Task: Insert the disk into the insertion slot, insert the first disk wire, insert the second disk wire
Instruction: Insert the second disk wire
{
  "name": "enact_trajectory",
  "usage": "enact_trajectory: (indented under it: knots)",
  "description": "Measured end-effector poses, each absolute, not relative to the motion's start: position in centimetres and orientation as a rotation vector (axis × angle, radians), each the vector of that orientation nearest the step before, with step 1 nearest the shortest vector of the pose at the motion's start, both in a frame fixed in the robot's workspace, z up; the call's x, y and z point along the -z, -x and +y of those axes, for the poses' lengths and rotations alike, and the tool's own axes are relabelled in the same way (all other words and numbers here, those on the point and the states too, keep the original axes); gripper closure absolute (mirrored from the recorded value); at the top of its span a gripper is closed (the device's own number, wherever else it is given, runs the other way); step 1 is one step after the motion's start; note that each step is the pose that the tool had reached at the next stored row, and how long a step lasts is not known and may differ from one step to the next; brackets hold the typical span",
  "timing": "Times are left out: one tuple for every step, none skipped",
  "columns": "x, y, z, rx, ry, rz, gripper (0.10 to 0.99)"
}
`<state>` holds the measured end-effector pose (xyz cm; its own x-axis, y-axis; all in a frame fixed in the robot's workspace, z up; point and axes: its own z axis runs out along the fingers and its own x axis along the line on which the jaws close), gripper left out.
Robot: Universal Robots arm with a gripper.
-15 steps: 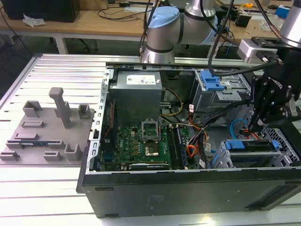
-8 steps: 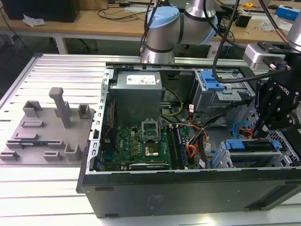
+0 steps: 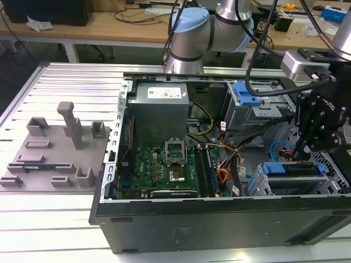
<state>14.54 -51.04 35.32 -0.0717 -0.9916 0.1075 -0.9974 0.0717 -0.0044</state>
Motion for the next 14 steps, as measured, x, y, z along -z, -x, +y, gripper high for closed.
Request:
enact_trajectory:
  knots:
    - [-35.33,-14.54,-51.04,-0.117,-2.087,-2.243,0.925]
    - [-35.33,-14.54,-51.04,-0.117,-2.087,-2.243,0.925]
    - [-35.33,-14.54,-51.03,-0.117,-2.087,-2.243,0.925]
    - [-35.32,-14.54,-51.03,-0.117,-2.087,-2.243,0.925]
    - [-35.32,-14.54,-51.03,-0.118,-2.087,-2.243,0.925]
    - [-35.32,-14.54,-51.06,-0.117,-2.087,-2.243,0.925]
    - [-35.31,-14.54,-51.10,-0.117,-2.087,-2.243,0.925]
    - [-35.31,-14.54,-51.17,-0.117,-2.087,-2.243,0.925]
    - [-35.30,-14.55,-51.21,-0.117,-2.087,-2.243,0.925]
    - [-35.29,-14.57,-51.25,-0.117,-2.087,-2.243,0.925]
    - [-35.29,-14.59,-51.26,-0.117,-2.087,-2.243,0.925]
    - [-35.28,-14.60,-51.27,-0.117,-2.087,-2.243,0.925]
    - [-35.27,-14.62,-51.27,-0.117,-2.087,-2.243,0.925]
    - [-35.26,-14.64,-51.27,-0.117,-2.087,-2.243,0.925]
